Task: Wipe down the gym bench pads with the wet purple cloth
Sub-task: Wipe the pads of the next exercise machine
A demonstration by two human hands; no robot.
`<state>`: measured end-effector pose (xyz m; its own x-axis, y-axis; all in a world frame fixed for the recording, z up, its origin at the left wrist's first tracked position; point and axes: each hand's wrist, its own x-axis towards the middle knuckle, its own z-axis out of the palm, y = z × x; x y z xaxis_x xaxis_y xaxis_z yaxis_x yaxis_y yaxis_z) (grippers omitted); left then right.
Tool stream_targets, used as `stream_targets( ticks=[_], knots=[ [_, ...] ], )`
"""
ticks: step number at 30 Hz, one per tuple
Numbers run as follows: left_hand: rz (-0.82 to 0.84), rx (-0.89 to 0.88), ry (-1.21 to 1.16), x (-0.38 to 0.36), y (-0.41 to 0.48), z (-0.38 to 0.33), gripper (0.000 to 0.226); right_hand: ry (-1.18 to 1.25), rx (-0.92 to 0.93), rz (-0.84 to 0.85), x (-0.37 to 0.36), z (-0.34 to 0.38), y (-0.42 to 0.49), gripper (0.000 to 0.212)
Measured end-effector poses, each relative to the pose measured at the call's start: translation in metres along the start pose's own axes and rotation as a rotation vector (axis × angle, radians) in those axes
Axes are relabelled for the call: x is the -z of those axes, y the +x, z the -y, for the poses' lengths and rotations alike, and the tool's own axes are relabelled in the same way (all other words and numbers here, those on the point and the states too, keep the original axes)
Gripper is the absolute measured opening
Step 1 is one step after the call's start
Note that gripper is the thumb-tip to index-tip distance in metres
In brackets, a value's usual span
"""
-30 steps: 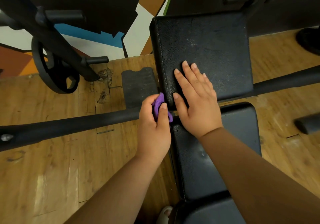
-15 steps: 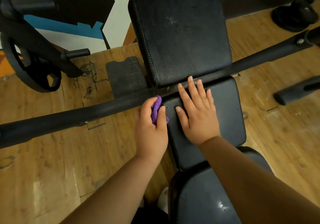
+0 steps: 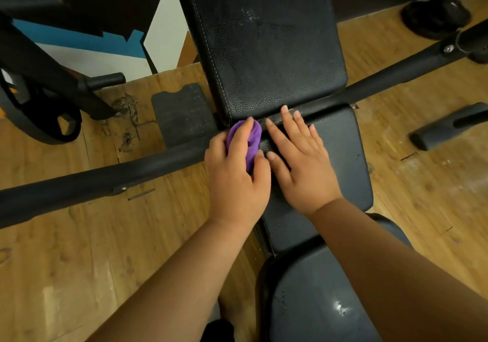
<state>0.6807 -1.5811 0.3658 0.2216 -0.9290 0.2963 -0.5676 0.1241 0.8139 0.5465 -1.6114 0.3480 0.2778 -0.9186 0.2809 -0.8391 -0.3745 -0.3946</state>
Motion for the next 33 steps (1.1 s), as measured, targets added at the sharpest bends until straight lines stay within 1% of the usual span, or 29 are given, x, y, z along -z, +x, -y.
stream_targets(
  ticks=[2, 4, 7, 9, 11, 12, 14, 17, 20, 22, 24, 27, 30, 31, 33],
  knots=[
    [0.005, 0.014, 0.015, 0.004, -0.004, -0.001, 0.055, 0.149, -0.056, -0.037, 0.008, 0.0, -0.006, 0.054],
    [0.003, -0.016, 0.057, 0.006, -0.006, 0.0, 0.047, 0.248, -0.117, -0.1, 0.017, 0.0, -0.014, 0.051],
    [0.101, -0.096, 0.142, -0.001, -0.011, -0.006, 0.042, 0.329, -0.13, -0.191, 0.029, 0.0, -0.022, 0.044],
    [0.163, -0.128, 0.164, -0.008, -0.017, -0.013, 0.045, 0.419, -0.107, -0.194, 0.032, -0.001, -0.022, 0.038],
    [0.208, -0.161, 0.196, -0.007, -0.023, -0.013, 0.055, 0.467, -0.1, -0.147, 0.03, -0.003, -0.021, 0.037],
    [0.222, -0.178, 0.213, -0.003, -0.024, -0.011, 0.058, 0.465, -0.107, -0.12, 0.028, -0.004, -0.022, 0.039],
    [0.208, -0.178, 0.224, 0.009, -0.022, -0.004, 0.055, 0.426, -0.122, -0.076, 0.025, -0.005, -0.025, 0.047],
    [0.101, -0.192, 0.245, 0.018, -0.004, 0.006, 0.045, 0.356, -0.173, -0.058, 0.019, 0.007, -0.024, 0.06],
    [0.062, -0.301, 0.337, 0.009, 0.018, 0.02, 0.037, 0.369, -0.209, -0.097, 0.017, 0.019, -0.02, 0.049],
    [0.091, -0.353, 0.358, 0.004, 0.023, 0.031, 0.035, 0.413, -0.214, -0.148, 0.02, 0.016, -0.019, 0.04],
    [0.135, -0.361, 0.339, 0.004, 0.021, 0.039, 0.035, 0.399, -0.219, -0.191, 0.024, 0.006, -0.018, 0.035],
    [0.151, -0.344, 0.316, 0.002, 0.019, 0.042, 0.036, 0.309, -0.181, -0.191, 0.021, 0.005, -0.014, 0.039],
    [0.123, -0.364, 0.321, 0.0, 0.018, 0.041, 0.034, 0.197, -0.192, -0.175, 0.003, 0.024, -0.017, 0.048],
    [0.115, -0.374, 0.322, 0.0, 0.018, 0.041, 0.034, 0.149, -0.176, -0.194, -0.002, 0.026, -0.017, 0.049],
    [0.113, -0.396, 0.3, -0.001, 0.02, 0.042, 0.034, 0.082, -0.135, -0.277, -0.01, 0.02, -0.014, 0.041]
  ],
)
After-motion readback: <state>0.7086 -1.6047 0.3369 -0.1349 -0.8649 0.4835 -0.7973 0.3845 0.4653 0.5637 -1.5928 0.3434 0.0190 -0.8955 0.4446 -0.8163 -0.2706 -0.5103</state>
